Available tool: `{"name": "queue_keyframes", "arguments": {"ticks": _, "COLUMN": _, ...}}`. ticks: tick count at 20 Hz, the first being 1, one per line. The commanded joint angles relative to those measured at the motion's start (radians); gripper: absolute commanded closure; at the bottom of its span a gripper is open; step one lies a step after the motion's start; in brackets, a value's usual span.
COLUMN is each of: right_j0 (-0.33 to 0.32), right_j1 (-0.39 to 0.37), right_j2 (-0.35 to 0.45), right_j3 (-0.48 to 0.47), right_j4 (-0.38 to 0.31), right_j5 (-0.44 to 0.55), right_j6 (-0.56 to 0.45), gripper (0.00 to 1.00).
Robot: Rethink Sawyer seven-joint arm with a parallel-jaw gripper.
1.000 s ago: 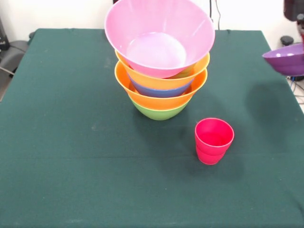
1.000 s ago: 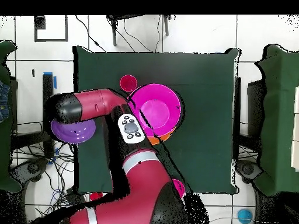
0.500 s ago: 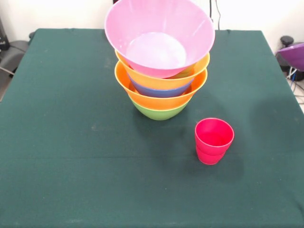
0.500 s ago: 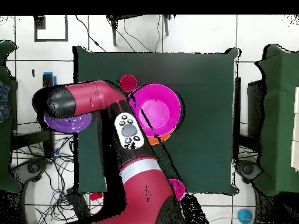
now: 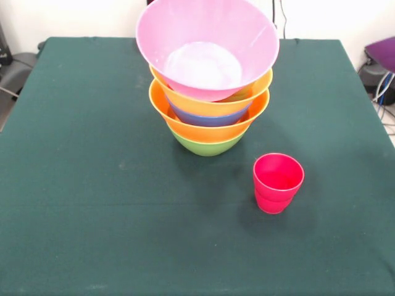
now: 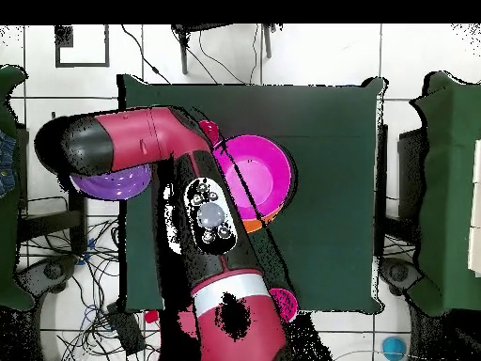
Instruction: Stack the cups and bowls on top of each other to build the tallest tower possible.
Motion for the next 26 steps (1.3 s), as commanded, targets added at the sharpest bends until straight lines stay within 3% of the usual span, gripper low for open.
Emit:
{"name": "queue_keyframes", "arguments": {"ticks": 1, "right_j0": -0.017, "right_j1": -0.043, "right_j2": -0.002, "right_j3": -0.109, "right_j4": -0.048, "right_j5": 0.232, "right_j6": 0.056, "gripper": 1.00}}
{"name": "queue_keyframes", "arguments": {"ticks": 9, "right_j0": -0.076, "right_j1": -0.127, "right_j2": 0.015, "right_j3": -0.080, "right_j4": -0.057, "right_j5": 0.334, "right_j6": -0.027, "gripper": 1.00}}
{"name": "queue_keyframes", "arguments": {"ticks": 14, "right_j0": -0.163, "right_j1": -0.130, "right_j2": 0.069, "right_j3": -0.014, "right_j4": -0.046, "right_j5": 0.270, "right_j6": -0.125, "gripper": 1.00}}
{"name": "queue_keyframes", "arguments": {"ticks": 18, "right_j0": -0.223, "right_j1": -0.092, "right_j2": 0.099, "right_j3": 0.019, "right_j4": -0.106, "right_j5": 0.205, "right_j6": -0.205, "gripper": 1.00}}
{"name": "queue_keyframes", "arguments": {"ticks": 23, "right_j0": -0.253, "right_j1": -0.067, "right_j2": 0.099, "right_j3": -0.004, "right_j4": -0.215, "right_j5": 0.242, "right_j6": -0.253, "gripper": 1.00}}
{"name": "queue_keyframes", "arguments": {"ticks": 26, "right_j0": -0.286, "right_j1": -0.065, "right_j2": 0.131, "right_j3": -0.006, "right_j4": -0.235, "right_j5": 0.256, "right_j6": -0.284, "gripper": 1.00}}
